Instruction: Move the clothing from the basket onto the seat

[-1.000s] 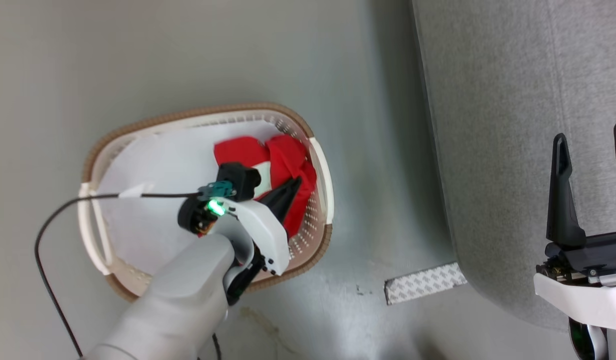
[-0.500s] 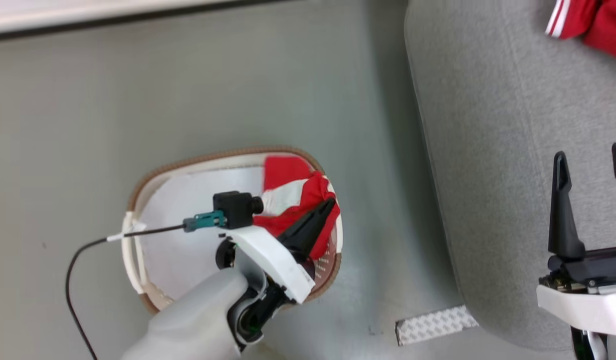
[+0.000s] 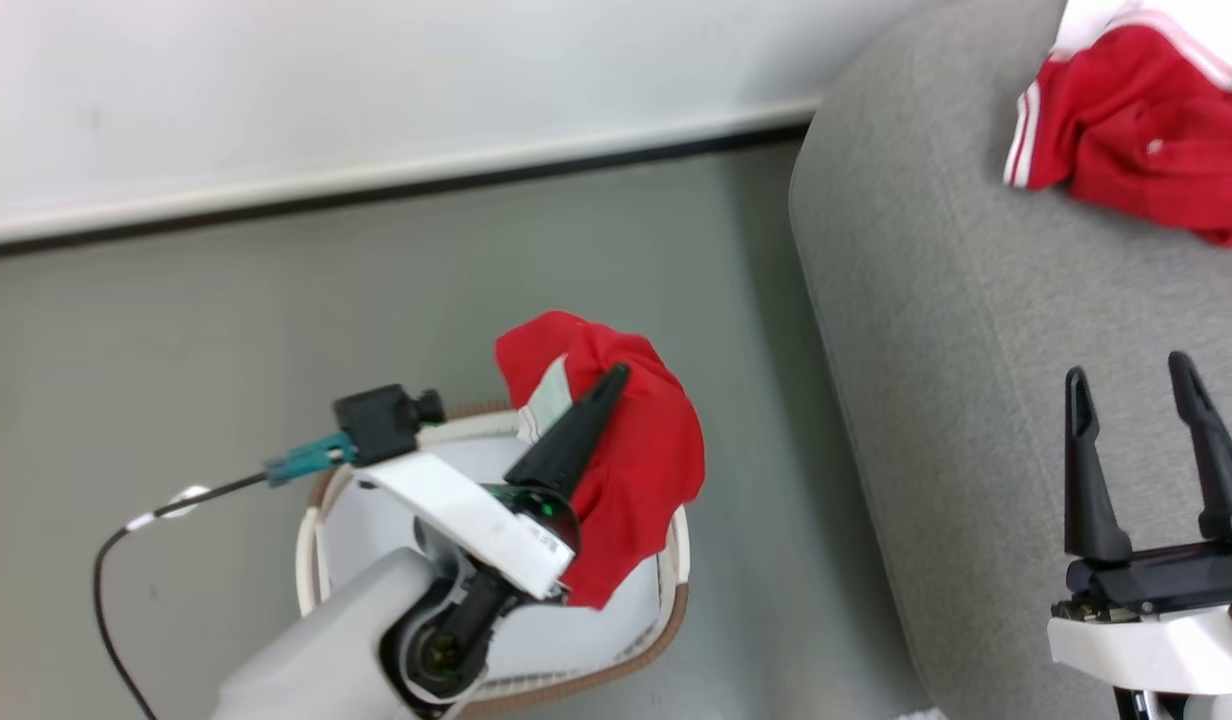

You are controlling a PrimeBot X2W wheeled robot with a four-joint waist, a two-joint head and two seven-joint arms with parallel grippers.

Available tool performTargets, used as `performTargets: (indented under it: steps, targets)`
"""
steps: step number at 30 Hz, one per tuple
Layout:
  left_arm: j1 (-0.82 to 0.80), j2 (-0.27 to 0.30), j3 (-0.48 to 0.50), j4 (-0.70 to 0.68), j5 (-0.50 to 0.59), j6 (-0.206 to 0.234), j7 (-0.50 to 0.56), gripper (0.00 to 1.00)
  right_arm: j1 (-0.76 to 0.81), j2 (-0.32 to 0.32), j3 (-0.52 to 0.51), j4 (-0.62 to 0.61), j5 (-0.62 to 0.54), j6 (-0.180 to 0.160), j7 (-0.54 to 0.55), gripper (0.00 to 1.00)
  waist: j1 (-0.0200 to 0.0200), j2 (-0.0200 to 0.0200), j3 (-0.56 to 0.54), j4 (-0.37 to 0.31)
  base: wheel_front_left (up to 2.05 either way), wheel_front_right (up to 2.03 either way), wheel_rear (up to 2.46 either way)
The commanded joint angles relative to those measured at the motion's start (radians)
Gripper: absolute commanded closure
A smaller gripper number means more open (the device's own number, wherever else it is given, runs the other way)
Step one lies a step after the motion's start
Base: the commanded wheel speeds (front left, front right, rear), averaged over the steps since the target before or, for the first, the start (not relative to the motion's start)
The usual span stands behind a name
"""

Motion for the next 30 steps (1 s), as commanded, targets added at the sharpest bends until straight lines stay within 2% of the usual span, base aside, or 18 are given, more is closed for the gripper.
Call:
performTargets:
  steps: [1,12,20,30]
  targets:
    - [0.021,0.009,0.02,-0.011,0.002,0.0,-0.002,1.0,0.015,0.0,0.001,0.007,0.007,-0.003,0.001,0.0,0.0002,-0.0001,-0.043,-0.003,0.0,0.0,0.0]
    - [0.095,0.006,0.168,-0.138,-0.01,0.0,-0.001,1.0,0.062,0.0,0.027,0.082,0.018,-0.003,0.001,0.0,0.0002,-0.0001,-0.2,-0.002,0.0,0.0,0.0]
    - [0.196,-0.016,0.268,-0.162,0.002,0.0,-0.001,1.0,0.119,0.0,0.049,0.15,0.003,-0.003,0.001,0.0,0.0002,-0.0001,-0.337,-0.006,0.0,0.0,0.0]
    - [0.242,-0.006,0.273,-0.183,0.023,0.0,-0.001,1.0,0.148,0.0,0.079,0.173,0.015,-0.003,0.001,0.0,0.0002,-0.0001,-0.378,0.01,0.0,0.0,0.0]
